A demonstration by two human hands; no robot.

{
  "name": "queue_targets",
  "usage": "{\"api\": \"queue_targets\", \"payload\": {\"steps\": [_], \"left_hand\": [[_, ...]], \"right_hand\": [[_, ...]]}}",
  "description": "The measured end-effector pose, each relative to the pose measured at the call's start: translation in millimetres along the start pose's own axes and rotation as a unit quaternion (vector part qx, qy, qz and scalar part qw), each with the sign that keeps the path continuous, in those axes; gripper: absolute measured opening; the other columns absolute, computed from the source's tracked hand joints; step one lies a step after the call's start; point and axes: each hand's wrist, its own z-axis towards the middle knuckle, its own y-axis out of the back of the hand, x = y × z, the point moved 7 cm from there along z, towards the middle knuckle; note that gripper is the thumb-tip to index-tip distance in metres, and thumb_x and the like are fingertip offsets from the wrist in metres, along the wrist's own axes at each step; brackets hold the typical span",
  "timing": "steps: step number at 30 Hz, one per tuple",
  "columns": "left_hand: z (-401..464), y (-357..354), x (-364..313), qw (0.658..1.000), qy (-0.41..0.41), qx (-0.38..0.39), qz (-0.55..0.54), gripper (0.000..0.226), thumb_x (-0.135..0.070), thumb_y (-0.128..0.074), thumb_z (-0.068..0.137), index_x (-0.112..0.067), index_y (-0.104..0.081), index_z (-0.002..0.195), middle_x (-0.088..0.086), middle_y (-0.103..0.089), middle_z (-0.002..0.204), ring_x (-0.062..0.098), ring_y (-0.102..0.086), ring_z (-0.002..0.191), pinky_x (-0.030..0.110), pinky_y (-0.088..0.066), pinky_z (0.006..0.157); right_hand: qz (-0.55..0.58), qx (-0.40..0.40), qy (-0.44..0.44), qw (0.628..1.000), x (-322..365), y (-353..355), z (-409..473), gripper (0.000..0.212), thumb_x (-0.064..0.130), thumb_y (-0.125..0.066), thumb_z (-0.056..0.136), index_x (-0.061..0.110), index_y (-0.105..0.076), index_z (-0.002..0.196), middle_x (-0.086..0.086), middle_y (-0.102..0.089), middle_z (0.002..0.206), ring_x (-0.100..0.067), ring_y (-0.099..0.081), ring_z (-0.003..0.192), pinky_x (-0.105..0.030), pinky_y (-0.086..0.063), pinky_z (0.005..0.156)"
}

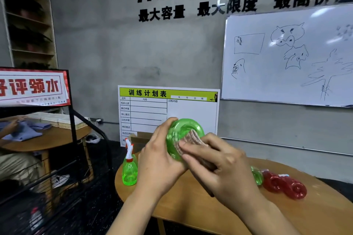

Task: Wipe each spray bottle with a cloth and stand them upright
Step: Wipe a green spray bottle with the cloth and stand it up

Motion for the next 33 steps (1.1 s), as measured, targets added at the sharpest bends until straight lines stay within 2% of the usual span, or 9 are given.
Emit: {"api": "queue_targets", "payload": {"steps": [4,8,13,18,22,26,33], "left_hand": [[0.6,6.0,3.2,1.000,-0.012,0.005,0.027,0.090,-0.073,-0.078,0.061,-0.041,-0.052,0.142,-0.024,-0.063,0.134,0.002,-0.065,0.114,0.035,-0.057,0.095],[-3.1,-1.1,-3.1,0.999,-0.021,0.018,0.041,0.091,-0.075,-0.080,0.062,-0.043,-0.050,0.142,-0.027,-0.060,0.136,0.000,-0.062,0.121,0.038,-0.057,0.097],[-2.6,-5.5,-7.1,1.000,-0.018,0.011,0.021,0.086,-0.069,-0.072,0.063,-0.045,-0.050,0.142,-0.027,-0.061,0.134,0.002,-0.064,0.117,0.039,-0.058,0.093],[-0.7,4.0,3.9,1.000,-0.007,0.000,0.005,0.085,-0.065,-0.073,0.063,-0.045,-0.051,0.142,-0.026,-0.062,0.131,0.000,-0.065,0.109,0.034,-0.058,0.091],[-6.3,2.5,8.2,1.000,-0.007,0.009,0.017,0.091,-0.072,-0.080,0.062,-0.042,-0.051,0.143,-0.025,-0.061,0.134,-0.001,-0.063,0.115,0.037,-0.057,0.096],[-11.3,-6.1,3.9,1.000,-0.010,0.020,0.019,0.089,-0.073,-0.079,0.062,-0.042,-0.051,0.142,-0.025,-0.062,0.132,0.002,-0.065,0.115,0.041,-0.058,0.092],[-11.5,-6.9,9.9,1.000,-0.005,0.013,0.012,0.089,-0.072,-0.074,0.060,-0.044,-0.051,0.142,-0.025,-0.062,0.132,-0.001,-0.062,0.113,0.040,-0.058,0.091]], "right_hand": [[-0.031,-0.018,-0.028,0.999,-15.1,17.3,-7.1,0.024,0.044,-0.071,0.094,0.041,-0.078,0.117,0.018,-0.061,0.093,-0.003,-0.062,0.071,-0.030,-0.053,0.058],[-0.032,-0.044,-0.089,0.995,-25.2,23.9,5.9,0.025,0.049,-0.067,0.095,0.042,-0.078,0.116,0.012,-0.064,0.092,-0.012,-0.068,0.075,-0.039,-0.056,0.060],[-0.002,-0.015,-0.063,0.998,-8.9,9.1,13.3,0.025,0.045,-0.068,0.095,0.040,-0.077,0.118,0.017,-0.062,0.095,-0.007,-0.065,0.075,-0.034,-0.055,0.060],[-0.002,0.029,-0.039,0.999,-5.5,6.3,-0.3,0.026,0.049,-0.067,0.095,0.044,-0.077,0.118,0.024,-0.060,0.097,0.001,-0.063,0.075,-0.023,-0.052,0.062],[-0.048,0.026,-0.069,0.996,-19.6,15.6,-2.9,0.026,0.053,-0.065,0.095,0.046,-0.076,0.117,0.019,-0.062,0.094,-0.005,-0.065,0.073,-0.032,-0.054,0.058],[-0.050,0.001,-0.085,0.995,-21.4,15.4,4.2,0.027,0.053,-0.064,0.096,0.044,-0.076,0.118,0.017,-0.061,0.092,-0.009,-0.066,0.071,-0.035,-0.055,0.057],[-0.018,0.047,-0.060,0.997,-14.9,0.9,-3.1,0.026,0.052,-0.065,0.095,0.045,-0.076,0.119,0.023,-0.060,0.095,-0.002,-0.064,0.074,-0.028,-0.053,0.060]]}}
